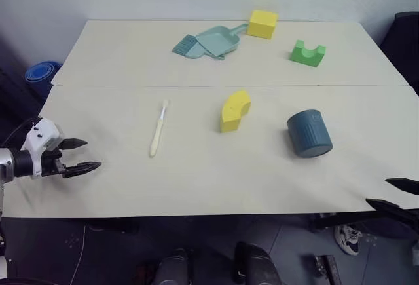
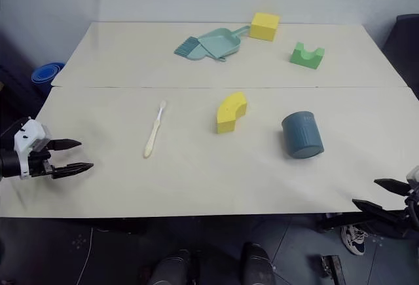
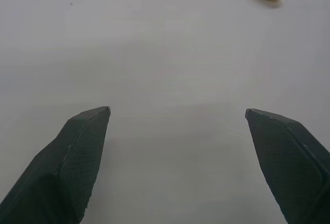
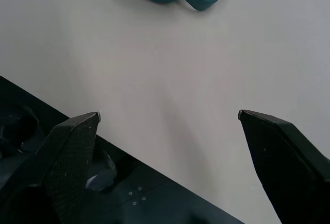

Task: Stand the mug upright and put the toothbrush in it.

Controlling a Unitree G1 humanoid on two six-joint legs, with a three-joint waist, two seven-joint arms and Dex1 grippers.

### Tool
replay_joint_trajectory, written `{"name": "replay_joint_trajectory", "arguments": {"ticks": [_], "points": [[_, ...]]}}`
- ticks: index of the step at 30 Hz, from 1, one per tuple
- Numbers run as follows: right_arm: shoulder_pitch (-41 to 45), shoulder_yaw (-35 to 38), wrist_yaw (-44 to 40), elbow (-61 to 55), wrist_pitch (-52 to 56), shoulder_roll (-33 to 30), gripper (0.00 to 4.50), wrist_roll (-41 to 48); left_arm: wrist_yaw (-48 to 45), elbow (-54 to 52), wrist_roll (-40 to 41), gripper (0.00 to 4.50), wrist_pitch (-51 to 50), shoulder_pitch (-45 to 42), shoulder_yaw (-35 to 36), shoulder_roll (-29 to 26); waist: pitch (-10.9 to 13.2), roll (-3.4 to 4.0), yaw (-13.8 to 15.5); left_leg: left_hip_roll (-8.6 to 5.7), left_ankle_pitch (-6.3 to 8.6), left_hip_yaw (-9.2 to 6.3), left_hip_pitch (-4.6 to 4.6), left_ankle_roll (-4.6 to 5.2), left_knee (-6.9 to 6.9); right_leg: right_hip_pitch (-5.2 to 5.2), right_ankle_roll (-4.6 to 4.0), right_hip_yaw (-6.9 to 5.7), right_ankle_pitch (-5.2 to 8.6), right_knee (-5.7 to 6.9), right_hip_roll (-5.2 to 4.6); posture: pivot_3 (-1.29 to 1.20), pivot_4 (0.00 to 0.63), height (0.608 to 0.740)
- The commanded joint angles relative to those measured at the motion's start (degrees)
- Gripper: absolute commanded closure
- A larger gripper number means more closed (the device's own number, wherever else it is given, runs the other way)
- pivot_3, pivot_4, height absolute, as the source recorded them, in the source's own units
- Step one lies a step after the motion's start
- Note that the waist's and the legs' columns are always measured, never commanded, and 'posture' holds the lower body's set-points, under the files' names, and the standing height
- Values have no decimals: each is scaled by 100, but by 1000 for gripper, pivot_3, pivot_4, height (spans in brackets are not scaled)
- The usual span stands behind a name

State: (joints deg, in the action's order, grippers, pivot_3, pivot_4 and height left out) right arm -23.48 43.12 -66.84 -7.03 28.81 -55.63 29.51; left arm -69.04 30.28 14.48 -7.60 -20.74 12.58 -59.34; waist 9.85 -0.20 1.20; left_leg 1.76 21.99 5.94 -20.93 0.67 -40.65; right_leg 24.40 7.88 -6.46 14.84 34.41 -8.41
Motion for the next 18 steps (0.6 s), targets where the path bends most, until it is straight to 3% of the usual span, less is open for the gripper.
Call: {"name": "replay_joint_trajectory", "arguments": {"ticks": [1,18], "points": [[-31,177,-91,-73,24,-76,0,53,75,-125,79,43,-11,-11,156,-20,0,0,0,0,0,0,0,0,0,0,0,0,0,0,0,0,150,740],[-35,187,-55,-242,454,-20,0,203,306,-301,223,43,-243,-62,199,76,0,0,0,0,0,0,2,0,0,0,0,0,0,3,0,0,150,740]]}}
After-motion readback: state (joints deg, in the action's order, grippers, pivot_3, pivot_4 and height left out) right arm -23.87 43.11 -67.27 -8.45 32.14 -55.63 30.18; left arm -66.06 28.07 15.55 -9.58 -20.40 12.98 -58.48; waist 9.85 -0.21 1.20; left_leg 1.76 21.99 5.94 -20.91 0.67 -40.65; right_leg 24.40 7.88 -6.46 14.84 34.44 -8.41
